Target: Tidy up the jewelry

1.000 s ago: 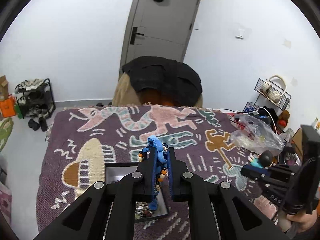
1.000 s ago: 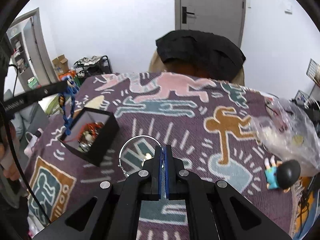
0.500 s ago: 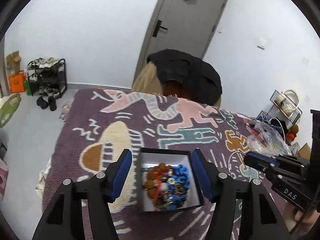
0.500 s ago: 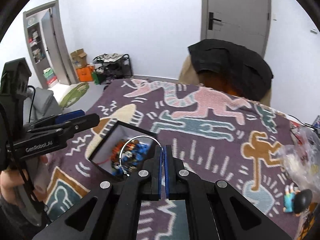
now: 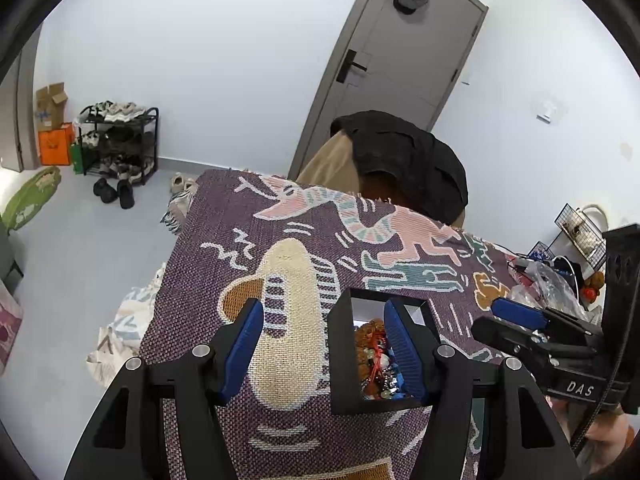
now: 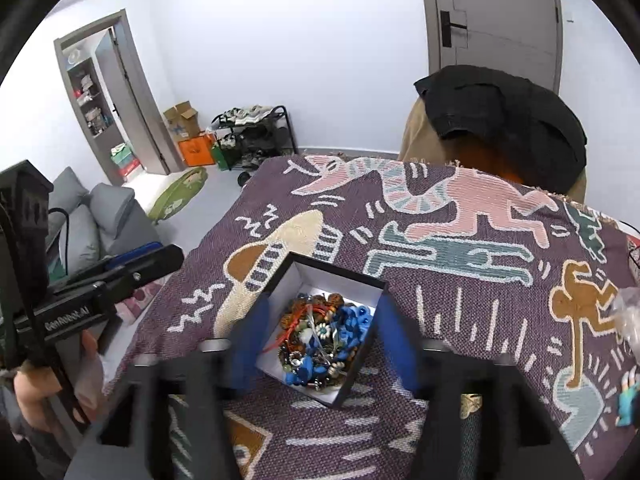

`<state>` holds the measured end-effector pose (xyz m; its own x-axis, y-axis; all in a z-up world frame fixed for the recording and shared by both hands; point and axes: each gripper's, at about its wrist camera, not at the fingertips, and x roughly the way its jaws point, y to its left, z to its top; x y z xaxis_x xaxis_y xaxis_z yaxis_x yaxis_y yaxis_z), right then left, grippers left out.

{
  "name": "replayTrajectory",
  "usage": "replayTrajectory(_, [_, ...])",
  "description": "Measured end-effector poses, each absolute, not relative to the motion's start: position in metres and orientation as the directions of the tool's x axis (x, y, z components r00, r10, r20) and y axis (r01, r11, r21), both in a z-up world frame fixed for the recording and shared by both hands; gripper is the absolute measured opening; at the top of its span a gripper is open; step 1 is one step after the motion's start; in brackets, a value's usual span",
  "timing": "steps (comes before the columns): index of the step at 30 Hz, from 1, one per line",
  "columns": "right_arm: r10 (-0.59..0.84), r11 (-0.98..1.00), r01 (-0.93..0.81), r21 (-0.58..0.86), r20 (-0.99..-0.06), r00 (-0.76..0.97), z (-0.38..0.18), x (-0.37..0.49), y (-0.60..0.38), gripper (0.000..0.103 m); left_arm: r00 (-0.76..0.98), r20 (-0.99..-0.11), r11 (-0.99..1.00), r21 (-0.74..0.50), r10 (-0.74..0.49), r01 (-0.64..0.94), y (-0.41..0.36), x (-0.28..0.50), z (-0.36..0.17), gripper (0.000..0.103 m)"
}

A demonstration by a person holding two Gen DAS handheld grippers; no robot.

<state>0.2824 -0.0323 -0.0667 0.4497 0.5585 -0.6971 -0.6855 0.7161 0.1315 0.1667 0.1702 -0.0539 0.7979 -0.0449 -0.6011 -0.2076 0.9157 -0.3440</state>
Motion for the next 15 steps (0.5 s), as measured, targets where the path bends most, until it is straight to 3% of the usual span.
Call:
replayTrajectory(5, [0.573,0.746,-0.628,0.220,-0.692,0.439,-0.074,0.284,-0.064,0.064,0.818,-0.573,0.926,-0.331,-0.044,-0.182,0.155,0.165,-0.047,0.085])
replayTrajectory(15, [0.514,0.848,-0.436,0.300,-0.666,0.541,-0.093,0.286,-0.149,0.065,0.812,-0.575,0.951,-0.296,-0.101,-0.092,0.105,0.174,-0.041,0.087])
